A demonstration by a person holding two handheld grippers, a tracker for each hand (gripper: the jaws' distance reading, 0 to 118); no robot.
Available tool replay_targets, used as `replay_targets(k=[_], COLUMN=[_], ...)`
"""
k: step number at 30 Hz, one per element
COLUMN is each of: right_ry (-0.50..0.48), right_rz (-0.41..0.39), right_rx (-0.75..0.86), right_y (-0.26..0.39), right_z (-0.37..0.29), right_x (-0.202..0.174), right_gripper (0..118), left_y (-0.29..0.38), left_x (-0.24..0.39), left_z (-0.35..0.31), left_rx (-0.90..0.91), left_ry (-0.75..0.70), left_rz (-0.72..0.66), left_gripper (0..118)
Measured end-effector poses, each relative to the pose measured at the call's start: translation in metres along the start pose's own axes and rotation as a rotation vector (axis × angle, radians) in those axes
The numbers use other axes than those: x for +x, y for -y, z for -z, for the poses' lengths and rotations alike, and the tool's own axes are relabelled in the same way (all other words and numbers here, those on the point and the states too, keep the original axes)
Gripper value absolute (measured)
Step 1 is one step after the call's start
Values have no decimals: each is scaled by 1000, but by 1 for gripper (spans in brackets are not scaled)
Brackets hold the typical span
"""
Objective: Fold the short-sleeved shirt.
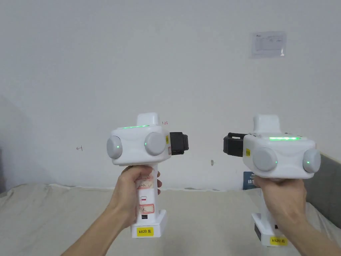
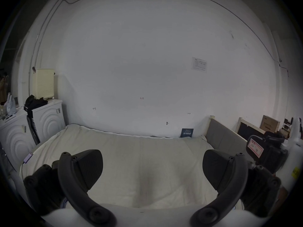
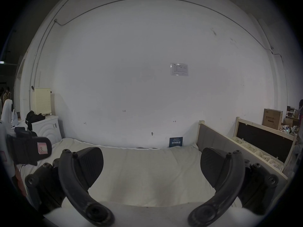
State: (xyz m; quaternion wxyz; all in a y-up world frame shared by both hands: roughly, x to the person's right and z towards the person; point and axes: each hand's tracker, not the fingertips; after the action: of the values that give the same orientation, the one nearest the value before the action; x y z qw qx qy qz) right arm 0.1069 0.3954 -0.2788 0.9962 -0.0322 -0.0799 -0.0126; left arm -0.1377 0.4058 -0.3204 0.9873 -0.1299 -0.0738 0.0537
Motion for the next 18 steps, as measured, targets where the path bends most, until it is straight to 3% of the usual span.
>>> replay_targets(k=[12,18], right_ry=[-10,-1], right_rz=[16,-2], right_rx=[0,2], right_y=[-14,-16], right_z=[-6,-9], right_x=[7,6], right_gripper=[118,118], left_y=[-14,-4], left_x=[9,22], left_z=[-10,-18], left_rx=[0,138], left_ry=[-37,-216], left_rz=[80,176], left_gripper=[118,118])
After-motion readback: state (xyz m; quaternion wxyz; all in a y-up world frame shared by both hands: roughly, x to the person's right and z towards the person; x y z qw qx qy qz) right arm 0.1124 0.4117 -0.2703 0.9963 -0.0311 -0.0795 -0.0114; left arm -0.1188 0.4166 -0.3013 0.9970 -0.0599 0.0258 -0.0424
